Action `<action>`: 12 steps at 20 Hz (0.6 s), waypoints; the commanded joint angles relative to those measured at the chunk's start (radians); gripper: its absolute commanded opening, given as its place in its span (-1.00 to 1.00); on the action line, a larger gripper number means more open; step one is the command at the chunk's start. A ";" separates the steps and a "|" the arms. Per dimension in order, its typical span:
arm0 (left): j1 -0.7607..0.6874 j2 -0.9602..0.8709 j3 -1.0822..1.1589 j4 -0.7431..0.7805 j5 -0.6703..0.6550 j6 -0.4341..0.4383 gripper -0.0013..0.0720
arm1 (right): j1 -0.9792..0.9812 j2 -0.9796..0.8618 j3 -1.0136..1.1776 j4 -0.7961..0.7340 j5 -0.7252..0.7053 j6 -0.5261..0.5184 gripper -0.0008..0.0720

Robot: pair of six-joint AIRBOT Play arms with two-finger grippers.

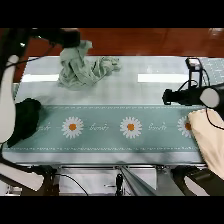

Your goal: Fold the shirts.

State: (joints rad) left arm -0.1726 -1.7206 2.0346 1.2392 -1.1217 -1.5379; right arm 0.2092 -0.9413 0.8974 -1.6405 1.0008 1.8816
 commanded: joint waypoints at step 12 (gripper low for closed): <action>-0.108 0.575 0.001 -0.290 0.295 0.064 -0.92 | 0.000 0.447 0.000 0.069 0.126 0.003 0.75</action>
State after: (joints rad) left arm -0.2367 -1.2201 2.0354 0.9779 -0.8749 -1.4841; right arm 0.2092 -0.5484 0.8974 -1.5890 1.1053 1.8854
